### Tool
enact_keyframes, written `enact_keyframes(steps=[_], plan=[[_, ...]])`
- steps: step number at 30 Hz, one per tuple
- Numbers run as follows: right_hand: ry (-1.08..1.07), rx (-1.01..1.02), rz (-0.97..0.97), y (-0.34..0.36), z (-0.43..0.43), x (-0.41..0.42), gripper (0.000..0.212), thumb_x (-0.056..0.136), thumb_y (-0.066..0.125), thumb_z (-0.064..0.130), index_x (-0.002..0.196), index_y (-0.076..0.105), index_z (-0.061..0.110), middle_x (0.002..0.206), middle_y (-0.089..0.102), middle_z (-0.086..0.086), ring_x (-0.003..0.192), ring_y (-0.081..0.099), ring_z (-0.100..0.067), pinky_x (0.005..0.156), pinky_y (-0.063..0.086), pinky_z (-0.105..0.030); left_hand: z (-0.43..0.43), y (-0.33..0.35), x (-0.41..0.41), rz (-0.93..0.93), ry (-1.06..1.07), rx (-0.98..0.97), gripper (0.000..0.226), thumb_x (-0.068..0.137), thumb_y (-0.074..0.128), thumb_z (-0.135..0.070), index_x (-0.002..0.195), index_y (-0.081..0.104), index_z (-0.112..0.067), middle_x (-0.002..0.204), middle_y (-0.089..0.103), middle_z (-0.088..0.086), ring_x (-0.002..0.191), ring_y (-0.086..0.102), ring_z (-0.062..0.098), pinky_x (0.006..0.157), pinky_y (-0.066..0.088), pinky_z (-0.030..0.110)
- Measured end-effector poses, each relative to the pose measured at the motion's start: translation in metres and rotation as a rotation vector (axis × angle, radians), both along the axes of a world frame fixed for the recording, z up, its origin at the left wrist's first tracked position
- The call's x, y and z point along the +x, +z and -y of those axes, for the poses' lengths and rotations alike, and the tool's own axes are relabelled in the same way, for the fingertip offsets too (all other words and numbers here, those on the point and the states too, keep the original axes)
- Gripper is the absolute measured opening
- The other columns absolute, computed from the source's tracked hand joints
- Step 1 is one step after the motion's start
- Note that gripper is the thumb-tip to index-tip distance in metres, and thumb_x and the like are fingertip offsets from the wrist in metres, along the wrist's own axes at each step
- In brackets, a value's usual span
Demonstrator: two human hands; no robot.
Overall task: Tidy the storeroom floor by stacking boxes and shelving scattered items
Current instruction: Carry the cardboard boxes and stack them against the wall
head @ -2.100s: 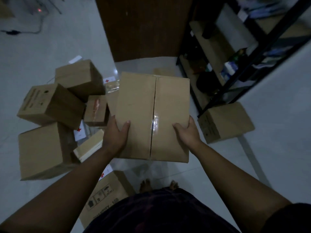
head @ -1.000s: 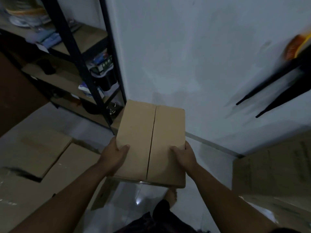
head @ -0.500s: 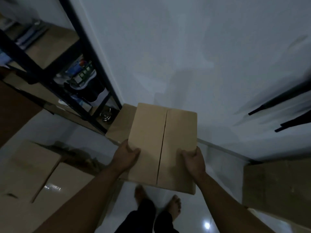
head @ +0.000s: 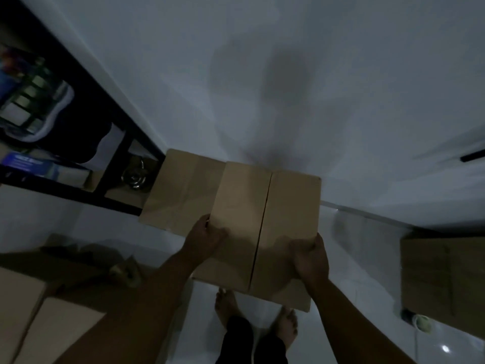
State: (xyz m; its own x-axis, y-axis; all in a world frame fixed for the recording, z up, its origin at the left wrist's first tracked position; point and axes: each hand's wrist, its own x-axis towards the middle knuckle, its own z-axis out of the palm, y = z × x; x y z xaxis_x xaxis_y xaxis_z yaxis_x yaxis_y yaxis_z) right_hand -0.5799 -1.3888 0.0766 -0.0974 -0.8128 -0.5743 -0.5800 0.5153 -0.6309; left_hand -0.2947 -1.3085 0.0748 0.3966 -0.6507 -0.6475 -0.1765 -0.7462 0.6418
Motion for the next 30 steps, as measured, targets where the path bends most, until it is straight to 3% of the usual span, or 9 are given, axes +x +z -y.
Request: enact_keyframes(steps=[3,7,9,13,16,21,24,27,30], plan=[[-0.027,0.027,-0.043,-0.050,0.009,0.004,0.073,0.086,0.061,0.058,0.150,0.042,0.028,0.136,0.057,-0.013,0.116,0.061,-0.042,0.094,0.055,-0.051,0.014,-0.039,0.006,0.022,-0.049,-0.003,0.082,0.072,0.076,-0.058,0.142,0.054,-0.021,0.130,0.064,-0.002,0.114,0.062,0.020,0.097,0.054,0.042],[0.000,0.028,-0.021,-0.111,0.021,0.014,0.093,0.070,0.053,0.070,0.151,0.042,0.027,0.136,0.053,-0.017,0.112,0.061,-0.043,0.095,0.055,-0.053,0.027,-0.125,0.037,0.065,-0.128,0.046,0.075,0.072,0.080,-0.059,0.133,0.064,-0.017,0.122,0.067,0.002,0.107,0.067,0.019,0.081,0.055,0.032],[0.026,0.036,0.008,-0.145,0.028,0.015,0.092,0.068,0.060,0.068,0.151,0.040,0.033,0.136,0.056,-0.012,0.113,0.062,-0.038,0.095,0.056,-0.055,0.035,-0.155,0.050,0.100,-0.147,0.068,0.099,0.061,0.077,-0.080,0.138,0.058,-0.021,0.128,0.063,0.003,0.113,0.065,0.023,0.088,0.058,0.037],[0.141,0.005,0.071,-0.193,0.042,0.021,0.086,0.078,0.071,0.054,0.153,0.035,0.035,0.140,0.057,-0.005,0.122,0.060,-0.032,0.099,0.055,-0.054,0.052,-0.165,0.046,0.129,-0.212,0.041,0.118,0.062,0.093,-0.050,0.157,0.029,-0.023,0.149,0.043,0.000,0.131,0.049,0.022,0.105,0.049,0.047],[0.205,-0.065,0.120,-0.208,0.048,0.033,0.086,0.078,0.069,0.054,0.152,0.036,0.026,0.140,0.059,-0.001,0.125,0.060,-0.025,0.101,0.054,-0.048,0.054,-0.190,0.056,0.181,-0.271,0.012,0.136,0.042,0.093,-0.070,0.156,0.024,-0.038,0.148,0.048,-0.005,0.132,0.051,0.021,0.106,0.050,0.049],[0.262,-0.039,0.142,-0.256,0.051,0.031,0.099,0.082,0.065,0.066,0.156,0.020,0.018,0.141,0.055,-0.006,0.123,0.059,-0.025,0.097,0.055,-0.052,0.056,-0.219,0.057,0.410,-0.643,0.125,0.158,0.037,0.073,-0.088,0.162,0.004,-0.021,0.164,0.018,0.003,0.147,0.021,0.034,0.118,0.029,0.050],[0.344,-0.112,0.159,-0.253,0.053,0.036,0.048,0.096,0.068,0.027,0.134,0.040,0.037,0.116,0.064,0.002,0.102,0.065,-0.007,0.087,0.059,-0.044,0.052,-0.229,0.054,0.426,-0.781,0.150,0.156,0.049,0.086,-0.072,0.162,-0.005,-0.013,0.168,-0.002,0.011,0.148,0.008,0.039,0.120,0.027,0.051],[0.365,-0.118,0.180,-0.273,0.054,0.033,0.052,0.096,0.066,0.003,0.122,0.042,0.041,0.109,0.064,0.002,0.097,0.065,-0.005,0.086,0.060,-0.037,0.048,-0.234,0.050,0.477,-0.875,0.153,0.149,0.058,0.090,-0.060,0.161,-0.005,-0.009,0.167,-0.009,0.013,0.150,0.004,0.041,0.122,0.026,0.048],[0.383,-0.072,0.175,-0.284,0.048,0.033,0.061,0.099,0.063,0.005,0.144,0.032,0.033,0.116,0.061,0.001,0.104,0.063,-0.003,0.085,0.054,-0.013,0.037,-0.247,0.045,0.622,-1.006,0.123,0.153,0.055,0.091,-0.060,0.161,-0.007,-0.007,0.168,-0.013,0.015,0.153,0.001,0.042,0.122,0.024,0.056]])
